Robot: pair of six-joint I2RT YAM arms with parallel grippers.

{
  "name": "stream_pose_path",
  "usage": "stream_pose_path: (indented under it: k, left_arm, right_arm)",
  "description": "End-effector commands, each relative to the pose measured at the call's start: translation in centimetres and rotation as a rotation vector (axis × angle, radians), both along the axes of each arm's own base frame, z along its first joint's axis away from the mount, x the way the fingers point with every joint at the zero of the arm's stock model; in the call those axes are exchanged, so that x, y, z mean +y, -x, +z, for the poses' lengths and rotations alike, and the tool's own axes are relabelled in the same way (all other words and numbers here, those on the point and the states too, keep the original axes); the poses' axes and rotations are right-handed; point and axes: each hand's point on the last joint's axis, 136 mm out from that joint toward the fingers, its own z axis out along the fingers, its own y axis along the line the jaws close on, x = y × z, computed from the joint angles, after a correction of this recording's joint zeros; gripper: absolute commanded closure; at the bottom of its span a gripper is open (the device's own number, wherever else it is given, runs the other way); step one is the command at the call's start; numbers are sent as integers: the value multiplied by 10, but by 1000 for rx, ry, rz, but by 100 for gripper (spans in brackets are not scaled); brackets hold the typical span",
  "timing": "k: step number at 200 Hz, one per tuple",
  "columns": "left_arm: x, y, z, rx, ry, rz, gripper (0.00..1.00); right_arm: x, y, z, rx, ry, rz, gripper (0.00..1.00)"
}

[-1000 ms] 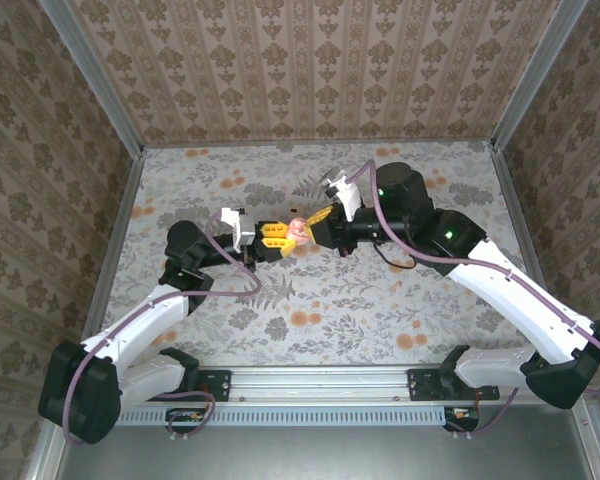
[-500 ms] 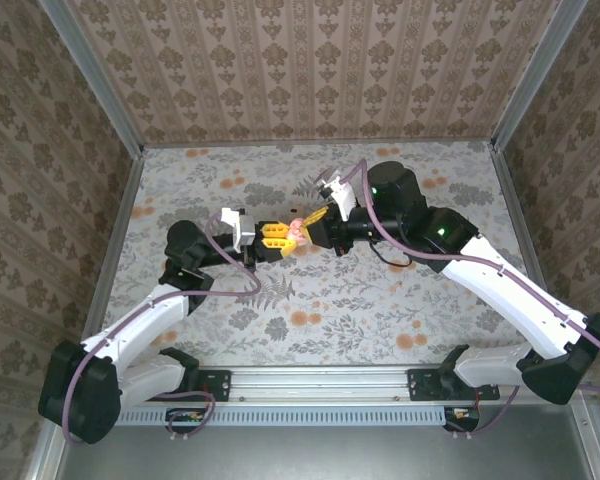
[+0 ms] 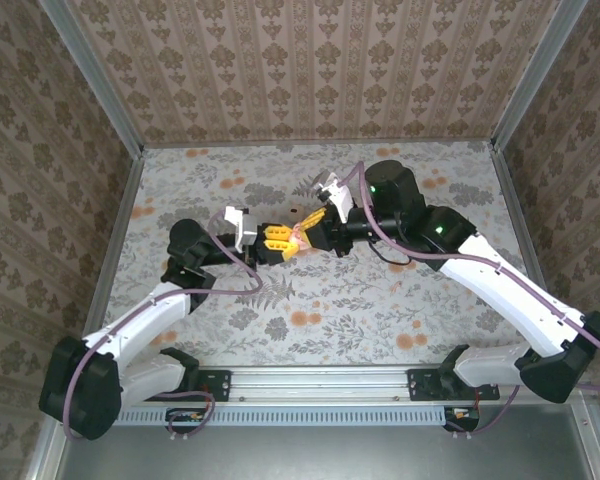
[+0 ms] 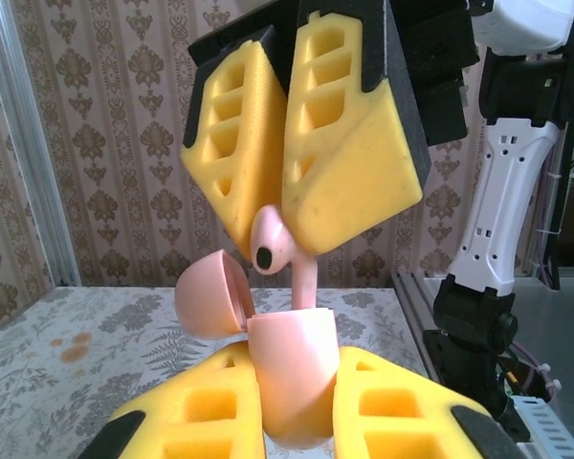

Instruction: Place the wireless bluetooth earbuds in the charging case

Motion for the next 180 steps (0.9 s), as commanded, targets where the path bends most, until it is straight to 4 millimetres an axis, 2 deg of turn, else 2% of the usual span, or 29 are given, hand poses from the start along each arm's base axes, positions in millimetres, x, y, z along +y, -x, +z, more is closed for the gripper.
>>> stream_pose_path:
  k: [1,113,180]
  left_arm:
    - [-2,7,33,-75,56,-29,100]
    - [0,2,37,-81,83,15,100]
    - [2,0,45,-71,150,19,100]
  right_arm:
    - [7,6,-6,26,6,65,84]
    - [-6,-5,-4,38,-107,-22,86]
    - [-8,-9,8,49,-241,-47,86]
